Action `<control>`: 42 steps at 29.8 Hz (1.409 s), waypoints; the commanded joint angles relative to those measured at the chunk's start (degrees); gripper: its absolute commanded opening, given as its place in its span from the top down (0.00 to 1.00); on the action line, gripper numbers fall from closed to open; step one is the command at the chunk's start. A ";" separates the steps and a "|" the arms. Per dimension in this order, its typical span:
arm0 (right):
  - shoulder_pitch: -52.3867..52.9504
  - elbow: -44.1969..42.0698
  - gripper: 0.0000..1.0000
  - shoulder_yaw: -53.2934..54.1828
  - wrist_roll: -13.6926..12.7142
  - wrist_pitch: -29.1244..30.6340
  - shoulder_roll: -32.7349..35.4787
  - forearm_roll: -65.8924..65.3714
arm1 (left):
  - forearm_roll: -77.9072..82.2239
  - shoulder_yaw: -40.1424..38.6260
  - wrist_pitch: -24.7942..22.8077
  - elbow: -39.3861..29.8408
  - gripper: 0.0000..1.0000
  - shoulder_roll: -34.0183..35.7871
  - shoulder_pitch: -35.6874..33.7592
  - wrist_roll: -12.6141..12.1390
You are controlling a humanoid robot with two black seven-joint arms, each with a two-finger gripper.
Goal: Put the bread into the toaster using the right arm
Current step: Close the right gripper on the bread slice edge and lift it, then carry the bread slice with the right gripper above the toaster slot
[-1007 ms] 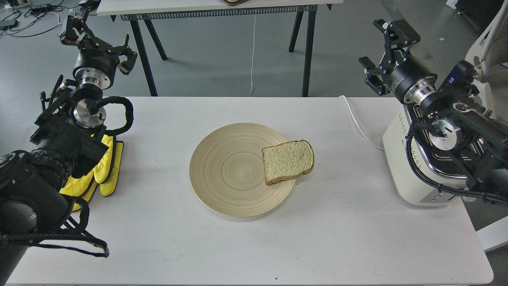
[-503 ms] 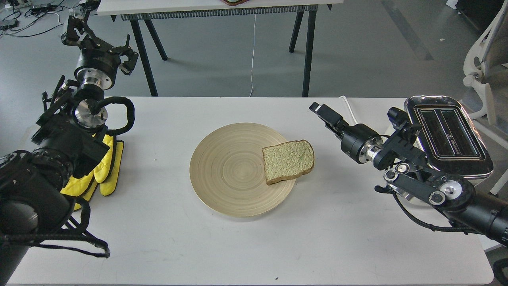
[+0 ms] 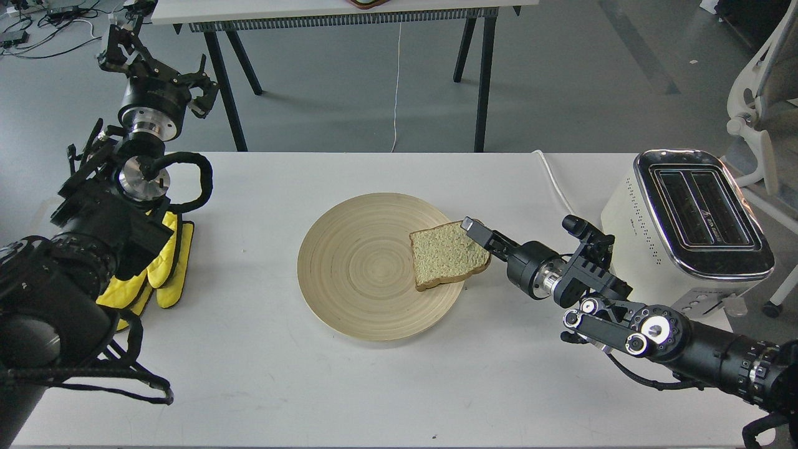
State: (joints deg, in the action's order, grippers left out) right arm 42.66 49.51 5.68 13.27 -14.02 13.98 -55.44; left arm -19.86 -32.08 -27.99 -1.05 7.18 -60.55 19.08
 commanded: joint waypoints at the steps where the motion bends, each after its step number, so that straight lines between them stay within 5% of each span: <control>1: -0.39 -0.11 0.39 -0.05 -0.18 0.05 -0.35 0.16 | 0.00 0.09 -0.01 0.00 0.00 0.02 0.00 -0.01; 15: -1.79 -0.64 0.41 0.04 -0.35 0.14 -2.20 0.16 | 0.00 0.09 -0.01 0.00 0.00 0.11 0.00 -0.01; 22: -1.62 -1.78 0.79 0.04 -0.35 0.67 -3.17 0.25 | 0.00 0.09 -0.01 0.00 0.00 0.11 0.00 -0.01; 29: -0.74 -0.73 0.85 0.12 0.00 0.58 -2.20 0.25 | 0.00 0.09 -0.01 0.00 0.00 0.02 0.00 -0.01; 36: 4.35 8.39 0.86 0.74 0.09 0.40 7.45 0.16 | 0.00 0.00 -0.01 0.00 0.00 -0.15 0.00 -0.01; 42: 9.27 20.96 0.86 0.74 0.00 0.40 23.52 -0.54 | 0.00 0.09 -0.01 0.00 0.00 -0.15 0.00 -0.01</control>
State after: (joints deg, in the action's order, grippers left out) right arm 49.77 64.89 6.39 13.34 -13.65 29.66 -55.64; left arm -19.86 -32.08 -28.01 -1.06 7.04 -60.56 19.07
